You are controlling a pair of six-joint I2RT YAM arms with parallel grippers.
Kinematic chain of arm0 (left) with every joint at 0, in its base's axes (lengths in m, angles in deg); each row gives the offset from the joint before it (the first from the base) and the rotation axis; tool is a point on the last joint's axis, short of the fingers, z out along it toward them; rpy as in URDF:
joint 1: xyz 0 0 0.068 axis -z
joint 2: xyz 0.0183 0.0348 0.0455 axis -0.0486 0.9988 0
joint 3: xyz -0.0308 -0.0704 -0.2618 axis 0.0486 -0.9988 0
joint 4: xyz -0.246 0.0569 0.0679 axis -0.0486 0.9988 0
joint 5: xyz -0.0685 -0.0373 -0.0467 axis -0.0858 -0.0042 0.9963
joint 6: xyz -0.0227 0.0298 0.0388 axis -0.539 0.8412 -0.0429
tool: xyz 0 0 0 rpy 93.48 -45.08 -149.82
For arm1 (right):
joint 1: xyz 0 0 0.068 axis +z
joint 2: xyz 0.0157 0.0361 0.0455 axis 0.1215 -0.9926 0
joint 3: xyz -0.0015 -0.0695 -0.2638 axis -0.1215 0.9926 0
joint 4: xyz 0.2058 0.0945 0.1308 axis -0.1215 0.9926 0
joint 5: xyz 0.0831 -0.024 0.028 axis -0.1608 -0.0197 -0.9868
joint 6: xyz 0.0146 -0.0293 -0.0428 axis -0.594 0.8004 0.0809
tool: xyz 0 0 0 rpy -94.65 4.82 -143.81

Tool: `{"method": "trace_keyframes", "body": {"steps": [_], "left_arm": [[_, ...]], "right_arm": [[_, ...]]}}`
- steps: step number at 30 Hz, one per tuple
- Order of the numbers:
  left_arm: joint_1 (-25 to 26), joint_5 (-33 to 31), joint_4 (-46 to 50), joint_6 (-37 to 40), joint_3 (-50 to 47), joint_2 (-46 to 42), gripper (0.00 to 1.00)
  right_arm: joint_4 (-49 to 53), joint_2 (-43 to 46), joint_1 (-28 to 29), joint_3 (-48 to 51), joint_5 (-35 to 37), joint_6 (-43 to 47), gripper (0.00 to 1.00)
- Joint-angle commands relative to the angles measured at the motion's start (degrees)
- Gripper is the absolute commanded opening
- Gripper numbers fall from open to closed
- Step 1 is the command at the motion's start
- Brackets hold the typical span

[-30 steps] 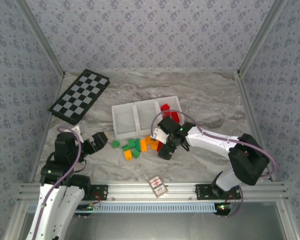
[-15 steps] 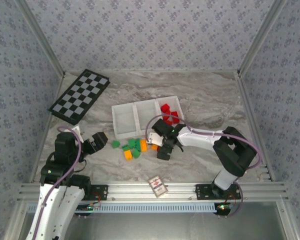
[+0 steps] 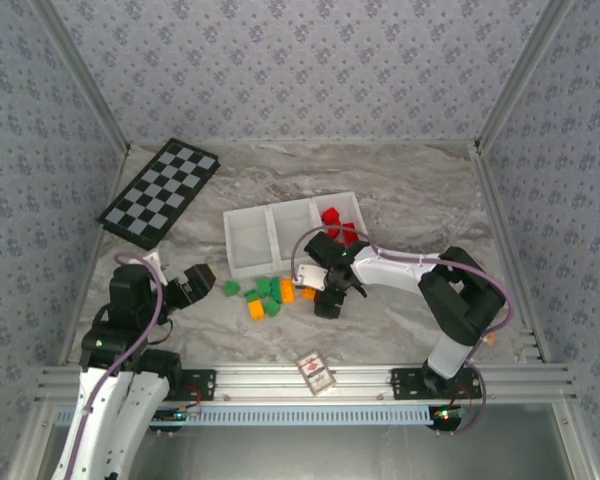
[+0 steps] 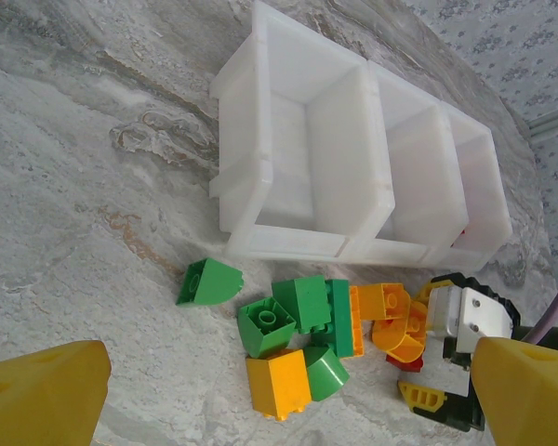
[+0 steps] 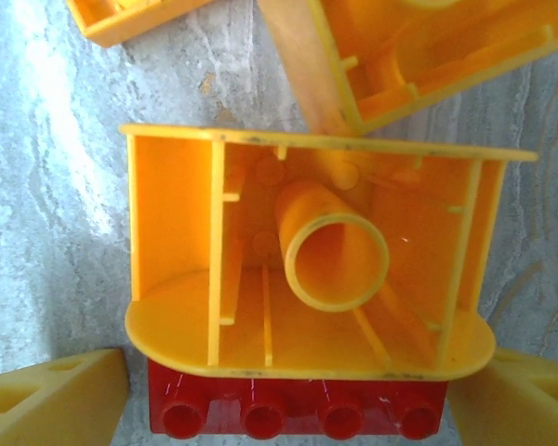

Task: Sort the legos into containers by color
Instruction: Pick up the lego from the bottom-center of the table.

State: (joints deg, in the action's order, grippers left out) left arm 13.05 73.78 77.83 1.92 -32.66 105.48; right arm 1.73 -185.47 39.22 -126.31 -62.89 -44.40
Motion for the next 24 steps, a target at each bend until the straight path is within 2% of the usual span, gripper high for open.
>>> {"method": "trace_keyframes", "body": {"steps": [1, 12, 17, 24], "left_arm": [[0.32, 0.78, -0.14, -0.26, 0.04, -0.69, 1.0], [0.3, 0.77, -0.25, -0.26, 0.02, -0.74, 1.0], [0.33, 0.84, -0.17, -0.26, 0.02, -0.77, 1.0], [0.3, 0.79, -0.24, -0.26, 0.02, -0.73, 1.0]], "right_arm": [[-4.92, -2.53, -0.66, -0.95, 1.86, 0.38, 0.87], [-5.38, -1.78, -1.53, -1.38, 1.34, -0.03, 0.79], [-5.35, -1.6, -2.84, -2.15, 0.14, -0.84, 0.79], [-5.17, -2.0, -3.73, -2.94, -1.65, -1.67, 0.85]]}}
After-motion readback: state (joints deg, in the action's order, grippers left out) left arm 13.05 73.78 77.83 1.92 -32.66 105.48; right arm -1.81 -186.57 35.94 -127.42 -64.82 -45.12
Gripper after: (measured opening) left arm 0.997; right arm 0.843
